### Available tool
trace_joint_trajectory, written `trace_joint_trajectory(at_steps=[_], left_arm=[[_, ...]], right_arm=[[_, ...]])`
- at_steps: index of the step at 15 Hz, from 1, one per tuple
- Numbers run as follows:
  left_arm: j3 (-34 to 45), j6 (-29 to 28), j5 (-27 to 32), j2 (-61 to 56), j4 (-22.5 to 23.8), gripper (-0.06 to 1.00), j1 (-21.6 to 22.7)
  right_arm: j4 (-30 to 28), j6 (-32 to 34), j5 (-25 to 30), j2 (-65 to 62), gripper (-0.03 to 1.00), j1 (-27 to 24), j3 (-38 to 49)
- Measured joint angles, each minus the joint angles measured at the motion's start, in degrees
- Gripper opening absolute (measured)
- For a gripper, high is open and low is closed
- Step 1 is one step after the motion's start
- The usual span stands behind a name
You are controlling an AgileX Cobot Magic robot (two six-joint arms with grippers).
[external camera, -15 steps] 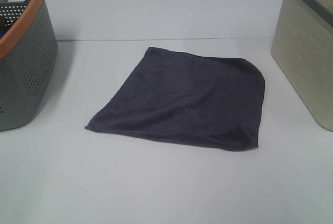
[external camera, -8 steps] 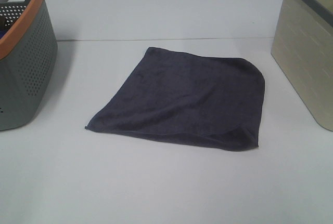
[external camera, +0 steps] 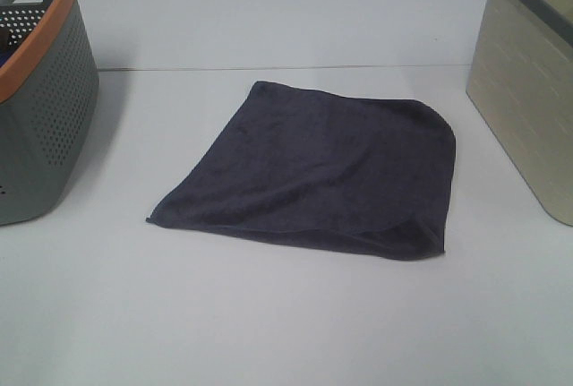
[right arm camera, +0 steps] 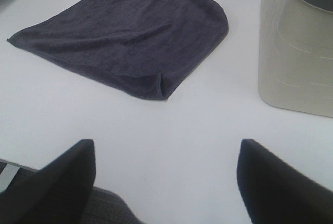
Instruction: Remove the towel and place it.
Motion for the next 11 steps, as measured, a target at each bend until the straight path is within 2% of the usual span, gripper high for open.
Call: trace_joint_trajectory(at_steps=[3, 7, 11], left_arm=[[0.0, 0.0, 0.0, 0.0, 0.0, 0.8, 0.7], [0.0, 0.0, 0.0, 0.0, 0.0, 0.8, 7.8], [0.0, 0.0, 0.0, 0.0, 0.0, 0.8, 8.7]], right_arm=[[0.0, 0.0, 0.0, 0.0, 0.75, 0.0, 0.0], [0.0, 0.0, 0.0, 0.0, 0.75, 0.0, 0.0], [0.0, 0.0, 0.0, 0.0, 0.75, 0.0, 0.0]])
